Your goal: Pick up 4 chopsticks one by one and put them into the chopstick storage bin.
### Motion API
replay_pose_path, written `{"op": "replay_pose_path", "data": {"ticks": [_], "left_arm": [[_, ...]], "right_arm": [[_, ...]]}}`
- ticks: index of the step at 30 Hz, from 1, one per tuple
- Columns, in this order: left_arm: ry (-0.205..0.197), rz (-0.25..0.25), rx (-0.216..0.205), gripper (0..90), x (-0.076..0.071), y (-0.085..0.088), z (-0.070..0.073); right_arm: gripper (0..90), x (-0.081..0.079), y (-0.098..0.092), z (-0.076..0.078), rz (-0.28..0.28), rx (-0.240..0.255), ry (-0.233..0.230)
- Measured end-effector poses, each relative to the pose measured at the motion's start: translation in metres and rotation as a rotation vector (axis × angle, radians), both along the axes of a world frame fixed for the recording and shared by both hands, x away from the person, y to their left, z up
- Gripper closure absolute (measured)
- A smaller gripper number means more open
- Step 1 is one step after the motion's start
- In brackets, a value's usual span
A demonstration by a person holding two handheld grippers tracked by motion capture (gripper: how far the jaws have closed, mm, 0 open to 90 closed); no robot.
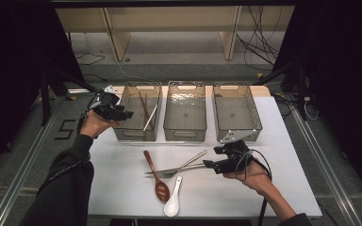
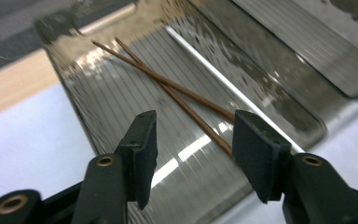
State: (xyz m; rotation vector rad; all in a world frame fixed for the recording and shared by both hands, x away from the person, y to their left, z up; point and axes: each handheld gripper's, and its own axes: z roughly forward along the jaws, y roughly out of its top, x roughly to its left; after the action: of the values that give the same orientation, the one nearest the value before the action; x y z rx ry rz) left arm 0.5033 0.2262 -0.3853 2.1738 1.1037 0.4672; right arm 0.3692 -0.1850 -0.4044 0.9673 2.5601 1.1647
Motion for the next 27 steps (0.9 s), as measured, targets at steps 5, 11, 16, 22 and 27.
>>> {"op": "replay_pose_path", "data": {"ticks": [5, 11, 16, 22, 27], "left_arm": [[0.004, -0.005, -0.071, 44.5, -0.016, 0.003, 0.001], [-0.008, -0.04, -0.166, 49.1, -0.036, 0.0, 0.005], [0.008, -0.124, -0.203, 77.6, -0.051, -0.01, 0.0], [0.03, -0.167, -0.177, 89.0, -0.051, -0.028, -0.013], [0.039, -0.148, -0.153, 89.2, -0.046, -0.035, -0.023]], "right_arm": [[34.2, 0.0, 0.0, 0.0, -0.001, 0.0, 0.002], [34.2, 0.0, 0.0, 0.0, -0.001, -0.002, 0.002], [34.3, 0.0, 0.0, 0.0, -0.001, -0.001, -0.002], [34.2, 0.0, 0.001, 0.001, 0.001, -0.001, -0.004], [34.2, 0.0, 0.0, 0.001, -0.001, -0.001, 0.0]]}}
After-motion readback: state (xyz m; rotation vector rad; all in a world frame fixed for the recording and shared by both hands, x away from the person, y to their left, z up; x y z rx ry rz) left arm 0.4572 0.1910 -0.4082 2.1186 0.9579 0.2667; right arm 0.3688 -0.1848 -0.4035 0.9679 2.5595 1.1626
